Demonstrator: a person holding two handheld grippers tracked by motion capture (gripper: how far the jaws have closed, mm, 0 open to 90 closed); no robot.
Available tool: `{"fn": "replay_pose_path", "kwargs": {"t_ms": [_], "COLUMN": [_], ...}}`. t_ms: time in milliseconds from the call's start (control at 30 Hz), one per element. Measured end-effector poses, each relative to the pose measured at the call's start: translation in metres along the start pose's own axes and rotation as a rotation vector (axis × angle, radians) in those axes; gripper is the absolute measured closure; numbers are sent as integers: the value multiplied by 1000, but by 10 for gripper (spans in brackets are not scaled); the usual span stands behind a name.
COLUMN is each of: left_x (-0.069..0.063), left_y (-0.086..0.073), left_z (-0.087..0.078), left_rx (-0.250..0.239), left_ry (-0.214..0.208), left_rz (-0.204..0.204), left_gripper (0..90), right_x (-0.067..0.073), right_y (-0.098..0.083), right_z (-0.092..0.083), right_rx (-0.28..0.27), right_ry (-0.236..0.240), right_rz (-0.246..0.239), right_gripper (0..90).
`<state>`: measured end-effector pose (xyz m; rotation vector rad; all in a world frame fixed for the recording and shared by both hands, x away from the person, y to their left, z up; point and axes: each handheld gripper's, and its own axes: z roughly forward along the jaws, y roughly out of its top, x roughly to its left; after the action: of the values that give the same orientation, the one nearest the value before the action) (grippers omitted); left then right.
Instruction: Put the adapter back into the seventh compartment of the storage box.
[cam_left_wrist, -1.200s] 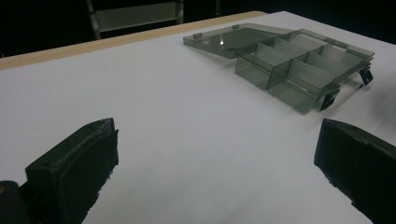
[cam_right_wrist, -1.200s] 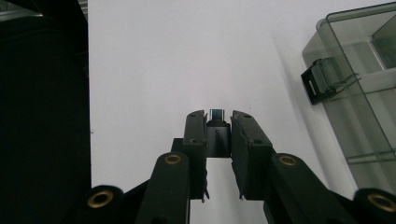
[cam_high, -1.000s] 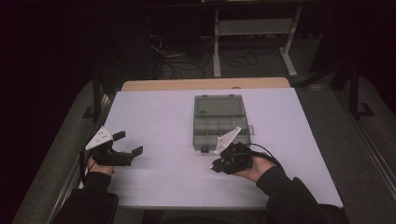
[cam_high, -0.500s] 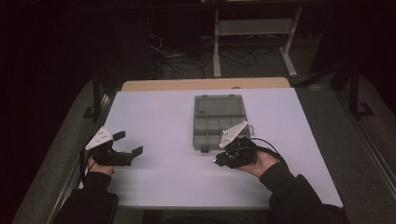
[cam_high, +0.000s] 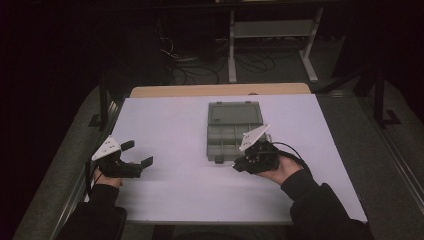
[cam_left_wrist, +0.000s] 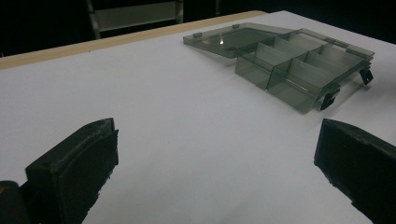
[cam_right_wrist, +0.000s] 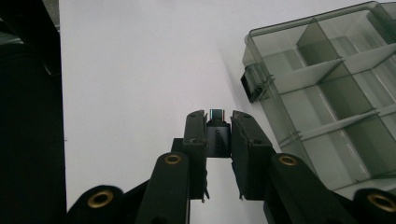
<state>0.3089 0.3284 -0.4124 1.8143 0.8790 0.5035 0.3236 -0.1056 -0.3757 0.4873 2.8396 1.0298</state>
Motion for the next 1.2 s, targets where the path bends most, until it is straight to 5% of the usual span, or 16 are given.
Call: {"fn": "replay_pose_path", "kwargs": {"t_ms": [667,1200], "left_x": [0,0], "left_y": [0,0], "left_z": [0,0], "left_rx": [1,-1], "left_ry": [-1,-4], "left_rz": [1,-2], "left_gripper": [0,0], "right_x": [-24,-49], "right_y": [5,6], "right_z": [-17,-9], "right_rx": [-1,2], "right_ry": [-49,-94], "right_rz": [44,85], "right_gripper": [751,751]}}
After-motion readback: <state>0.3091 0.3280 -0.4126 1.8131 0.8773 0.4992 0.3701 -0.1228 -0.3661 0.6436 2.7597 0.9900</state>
